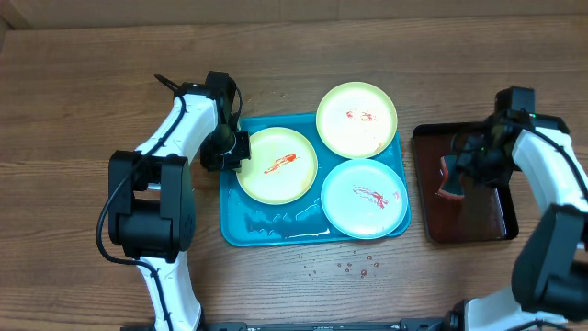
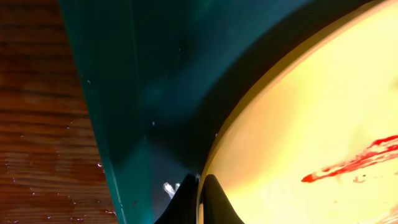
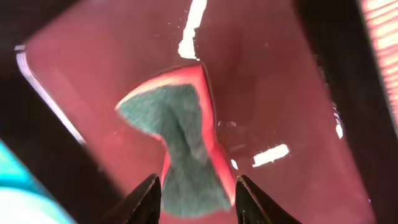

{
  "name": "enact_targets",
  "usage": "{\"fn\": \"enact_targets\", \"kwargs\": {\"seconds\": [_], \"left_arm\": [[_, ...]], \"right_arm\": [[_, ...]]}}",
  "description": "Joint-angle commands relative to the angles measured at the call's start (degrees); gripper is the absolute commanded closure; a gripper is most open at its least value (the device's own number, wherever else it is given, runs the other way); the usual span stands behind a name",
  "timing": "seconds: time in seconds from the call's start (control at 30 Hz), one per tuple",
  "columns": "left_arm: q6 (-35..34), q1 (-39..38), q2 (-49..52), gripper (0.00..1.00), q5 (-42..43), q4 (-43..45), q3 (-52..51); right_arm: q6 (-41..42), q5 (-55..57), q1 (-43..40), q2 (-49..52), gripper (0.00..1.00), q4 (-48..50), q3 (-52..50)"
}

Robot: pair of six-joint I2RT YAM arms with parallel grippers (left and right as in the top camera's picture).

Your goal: Clean dirty plates on tray and stack at the side

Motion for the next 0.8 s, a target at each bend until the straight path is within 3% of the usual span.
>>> {"fn": "enact_targets", "kwargs": {"seconds": [0.0,0.07,0.17,0.47,0.57,0.77], "left_arm": [[-1.77,-0.39,0.5,0.96,-1.66,0.59,0.42],[-1.75,-0.42,0.5,0.96,-1.66,0.66,0.42],[-1.75,-0.42,0.5,0.96,-1.66,0.66,0.42],[-1.75,-0.42,0.5,0.96,-1.64,0.63,0.42],[-1.75,-0.42,0.5,0.96,-1.64,0.63,0.42],[-1.75,-0.42,0.5,0.96,-1.64,0.83,0.42]], "right_arm": [[-0.2,0.76,-0.04,3.23,0.59,0.57,0.68],[-0.2,0.76,-0.04,4.55,0.61,0.72,0.68],[-0.17,0.72,-0.04,5.44,0.73,0.74,0.68],[0.11,0.24,0.0,5.51,0.74,5.18,-3.04],[0.26,0.09,0.0,5.51,0.92,5.27,-3.85],[0.26,-0.42,0.0,5.46,0.96,5.38,-3.52]]}}
